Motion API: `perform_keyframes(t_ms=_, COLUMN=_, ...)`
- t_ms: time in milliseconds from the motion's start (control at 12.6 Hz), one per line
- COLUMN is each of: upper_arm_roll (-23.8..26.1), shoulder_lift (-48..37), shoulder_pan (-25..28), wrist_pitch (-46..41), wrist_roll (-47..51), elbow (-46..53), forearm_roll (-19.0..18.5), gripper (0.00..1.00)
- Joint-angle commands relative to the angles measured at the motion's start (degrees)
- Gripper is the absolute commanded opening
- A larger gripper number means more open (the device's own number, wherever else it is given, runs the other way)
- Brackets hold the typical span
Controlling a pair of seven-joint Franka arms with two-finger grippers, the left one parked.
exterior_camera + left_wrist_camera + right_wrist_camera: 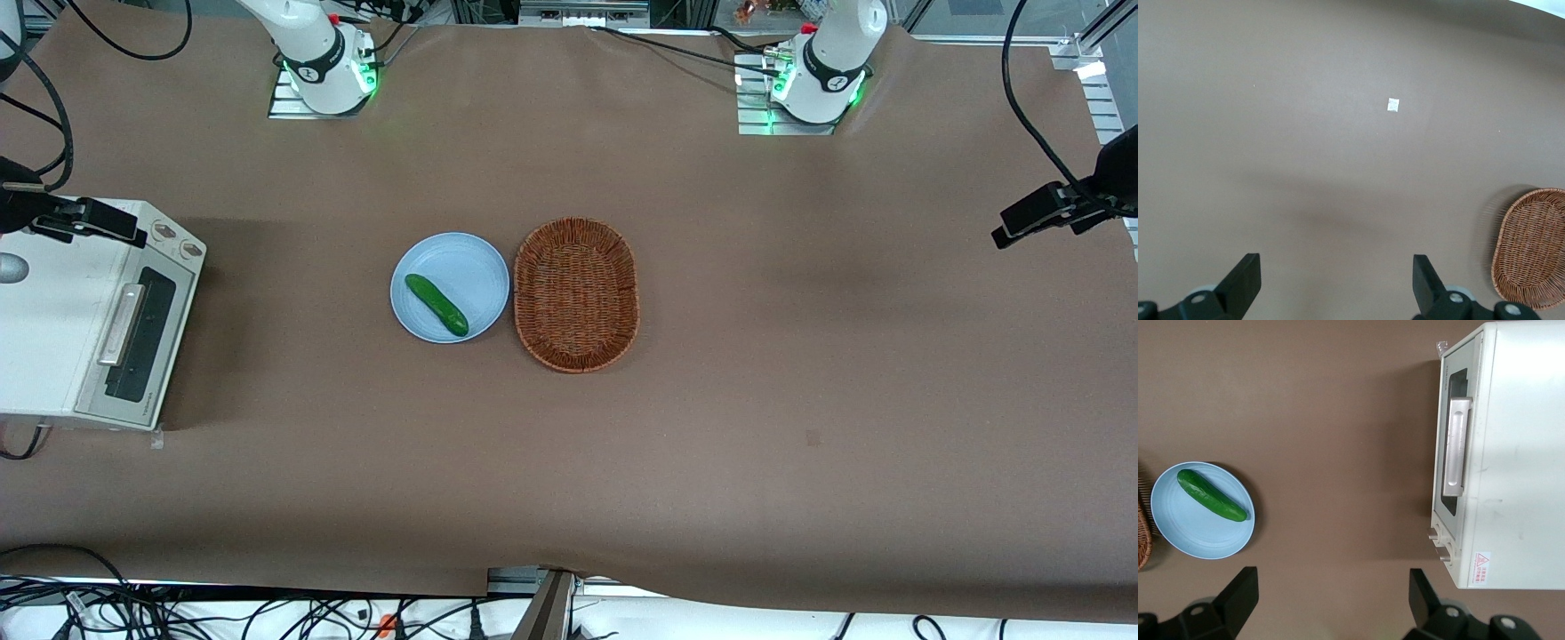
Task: Open oven door with right arm only
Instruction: 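Move the right gripper toward the white toaster oven's door handle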
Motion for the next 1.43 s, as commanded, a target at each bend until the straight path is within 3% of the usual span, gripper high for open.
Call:
perform_keyframes(t_ms=0, upper_arm_roll=0.6, shoulder_lift=-0.6, shoulder_pan=-0.9, wrist_pitch=-0.5, wrist_roll=-0.3, elbow=0.8, forearm_roll=0.8, gripper=1.00)
perform_keyframes(t_ms=1351, upper_arm_roll=0.8, shoulder_lift=0.2, shoulder_pan=-0.9, wrist_pitch=-3.2, wrist_roll=-0.6, elbow=0.6, forearm_roll=0.7, gripper=1.00)
